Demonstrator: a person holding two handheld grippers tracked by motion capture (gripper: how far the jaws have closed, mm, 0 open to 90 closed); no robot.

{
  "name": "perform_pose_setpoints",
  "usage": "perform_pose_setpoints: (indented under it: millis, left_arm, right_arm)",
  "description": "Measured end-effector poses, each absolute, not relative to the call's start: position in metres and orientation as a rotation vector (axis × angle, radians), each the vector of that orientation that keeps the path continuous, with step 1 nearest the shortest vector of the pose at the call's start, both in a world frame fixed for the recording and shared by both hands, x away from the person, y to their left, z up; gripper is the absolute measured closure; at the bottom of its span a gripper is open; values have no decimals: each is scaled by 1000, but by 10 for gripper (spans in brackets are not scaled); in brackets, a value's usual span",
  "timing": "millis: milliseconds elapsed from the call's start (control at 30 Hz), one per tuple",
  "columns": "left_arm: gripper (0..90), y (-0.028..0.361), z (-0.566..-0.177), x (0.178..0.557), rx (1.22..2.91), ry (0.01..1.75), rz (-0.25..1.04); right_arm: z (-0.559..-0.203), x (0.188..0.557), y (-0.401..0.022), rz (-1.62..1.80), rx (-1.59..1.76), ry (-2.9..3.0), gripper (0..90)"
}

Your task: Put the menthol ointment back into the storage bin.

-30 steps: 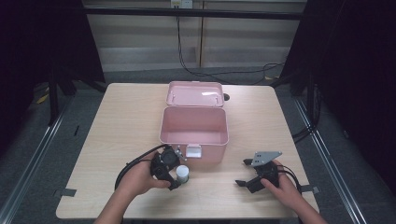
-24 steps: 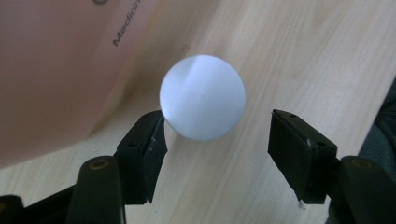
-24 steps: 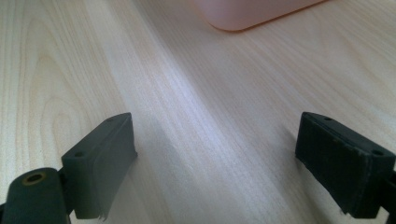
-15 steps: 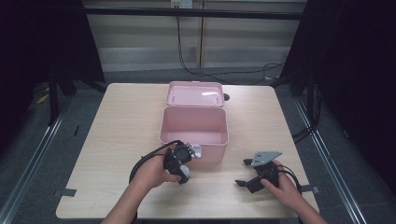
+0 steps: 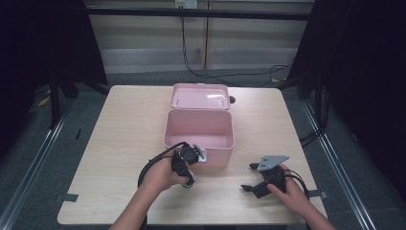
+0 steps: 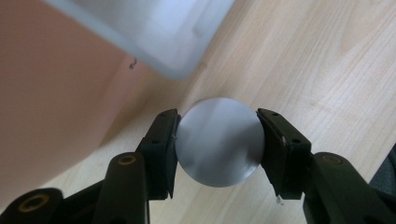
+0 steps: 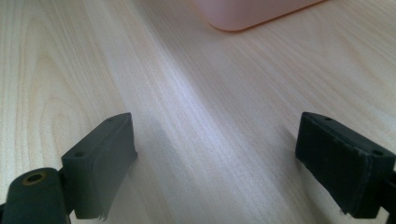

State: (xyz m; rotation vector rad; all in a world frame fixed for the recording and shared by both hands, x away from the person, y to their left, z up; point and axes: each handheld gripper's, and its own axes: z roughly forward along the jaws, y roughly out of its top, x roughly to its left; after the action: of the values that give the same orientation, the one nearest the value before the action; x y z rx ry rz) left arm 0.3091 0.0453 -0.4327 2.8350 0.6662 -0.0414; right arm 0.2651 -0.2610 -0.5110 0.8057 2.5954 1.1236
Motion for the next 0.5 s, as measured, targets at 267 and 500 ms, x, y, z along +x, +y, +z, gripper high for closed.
perform_pose_setpoints:
  millis: [267,500]
  left_arm:
    - [507,52,-409,304,2848,697,-107]
    - [506,56,-381,304,2831,706,-147]
  right_arm:
    - [-511,265,-261,1124,806,2595,115]
    - [-511,265,-261,1124,800,2590,115]
